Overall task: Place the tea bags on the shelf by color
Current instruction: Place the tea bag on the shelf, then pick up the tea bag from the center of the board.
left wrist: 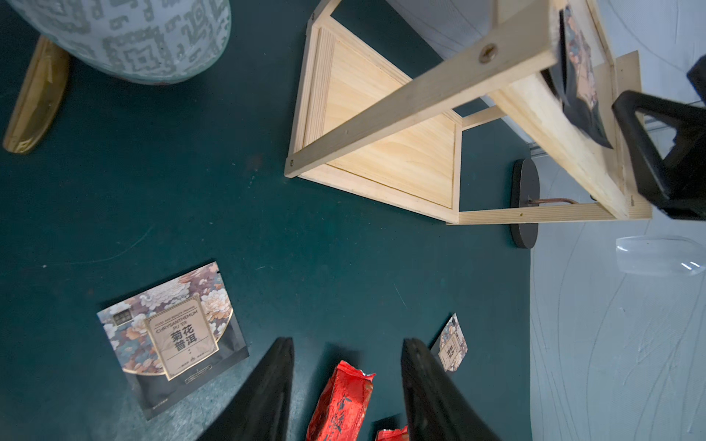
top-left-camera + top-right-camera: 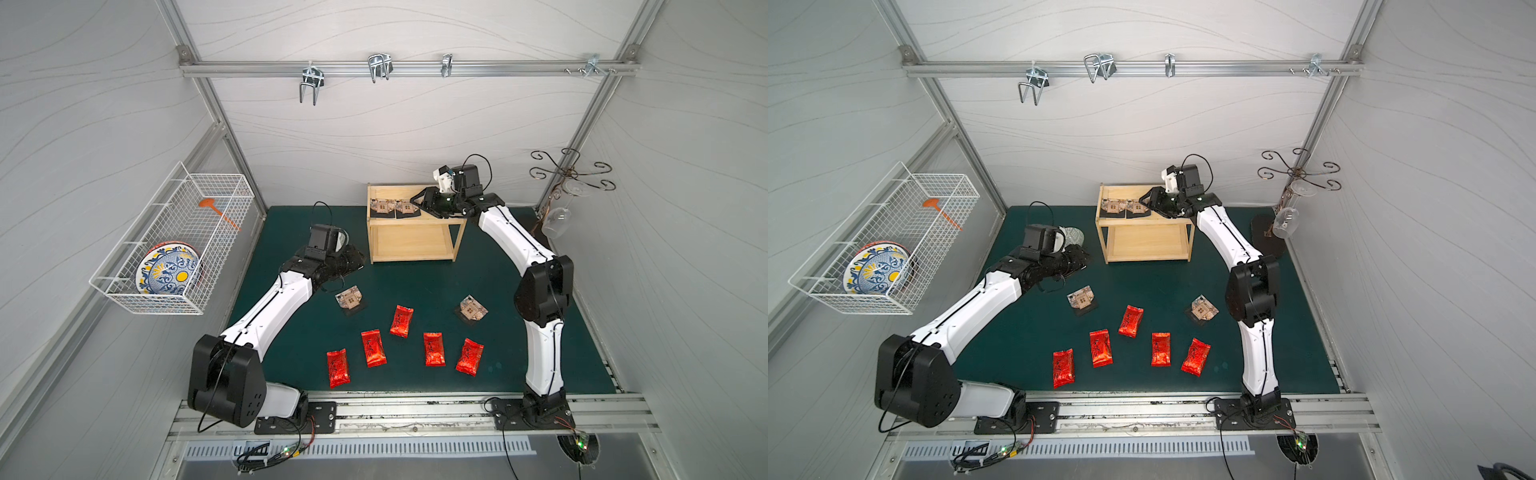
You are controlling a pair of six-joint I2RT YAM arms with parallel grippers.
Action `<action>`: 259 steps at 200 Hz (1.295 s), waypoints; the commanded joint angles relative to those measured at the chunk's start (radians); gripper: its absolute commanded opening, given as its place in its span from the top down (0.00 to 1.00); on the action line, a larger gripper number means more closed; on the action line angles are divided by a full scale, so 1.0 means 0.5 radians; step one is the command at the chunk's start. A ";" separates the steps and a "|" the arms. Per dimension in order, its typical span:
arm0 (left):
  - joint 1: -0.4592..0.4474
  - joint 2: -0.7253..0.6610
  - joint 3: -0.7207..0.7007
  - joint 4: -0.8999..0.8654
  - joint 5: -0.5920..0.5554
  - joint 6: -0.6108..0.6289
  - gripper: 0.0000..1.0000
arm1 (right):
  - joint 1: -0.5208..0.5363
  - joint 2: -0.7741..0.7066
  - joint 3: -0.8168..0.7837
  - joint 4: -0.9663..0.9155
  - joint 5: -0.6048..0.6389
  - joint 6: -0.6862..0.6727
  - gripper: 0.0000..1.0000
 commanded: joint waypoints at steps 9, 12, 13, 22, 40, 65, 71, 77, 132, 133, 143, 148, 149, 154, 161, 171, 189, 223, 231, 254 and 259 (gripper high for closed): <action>0.126 -0.141 -0.077 -0.095 0.023 -0.027 0.49 | 0.025 -0.318 -0.319 0.296 -0.176 -0.125 0.47; 0.133 -0.150 -0.088 -0.104 0.016 -0.024 0.49 | 0.037 -0.352 -0.359 0.312 -0.177 -0.141 0.47; 0.134 -0.154 -0.094 -0.108 0.013 -0.024 0.49 | 0.042 -0.365 -0.378 0.315 -0.175 -0.148 0.47; 0.152 -0.175 -0.133 -0.142 -0.008 -0.029 0.49 | 0.098 -0.467 -0.529 0.365 -0.158 -0.197 0.47; 0.204 -0.207 -0.276 -0.121 -0.025 -0.065 0.50 | 0.270 -0.639 -0.841 0.445 -0.074 -0.330 0.47; 0.296 -0.196 -0.494 0.049 0.015 -0.162 0.50 | 0.573 -0.702 -1.173 0.570 -0.050 -0.553 0.47; 0.303 -0.184 -0.517 0.080 0.015 -0.170 0.51 | 0.641 -0.692 -1.241 0.598 -0.028 -0.585 0.47; 0.304 -0.163 -0.527 0.099 0.006 -0.174 0.51 | 0.693 -0.673 -1.306 0.649 -0.017 -0.597 0.47; 0.303 0.133 -0.470 0.231 0.007 -0.212 0.53 | 0.901 -0.264 -1.311 0.826 0.080 -0.556 0.58; 0.303 0.138 -0.468 0.234 0.008 -0.211 0.53 | 0.901 -0.260 -1.307 0.827 0.082 -0.554 0.58; 0.302 0.187 -0.448 0.249 0.013 -0.218 0.53 | 0.902 -0.188 -1.270 0.834 0.112 -0.536 0.59; 0.303 0.211 -0.432 0.253 0.016 -0.220 0.53 | 0.903 -0.152 -1.248 0.827 0.119 -0.529 0.60; 0.302 0.217 -0.430 0.254 0.016 -0.222 0.53 | 0.903 -0.147 -1.243 0.825 0.121 -0.529 0.60; 0.302 0.242 -0.414 0.260 0.017 -0.218 0.53 | 0.906 -0.114 -1.219 0.815 0.128 -0.526 0.60; 0.303 0.277 -0.396 0.257 0.014 -0.210 0.53 | 0.904 -0.068 -1.189 0.807 0.144 -0.519 0.61; 0.303 0.331 -0.380 0.264 0.013 -0.212 0.53 | 0.905 -0.011 -1.151 0.807 0.160 -0.499 0.62; 0.303 0.414 -0.357 0.291 0.027 -0.219 0.54 | 0.901 0.096 -1.069 0.785 0.164 -0.476 0.63; 0.300 0.524 -0.321 0.325 0.058 -0.238 0.54 | 0.899 0.223 -0.978 0.738 0.164 -0.449 0.63; 0.299 0.543 -0.319 0.341 0.072 -0.244 0.54 | 0.899 0.234 -0.971 0.737 0.164 -0.450 0.63; 0.288 0.582 -0.320 0.366 0.086 -0.256 0.54 | 0.888 0.268 -0.959 0.743 0.164 -0.426 0.63; 0.288 0.592 -0.321 0.369 0.087 -0.255 0.54 | 0.885 0.280 -0.953 0.743 0.166 -0.418 0.63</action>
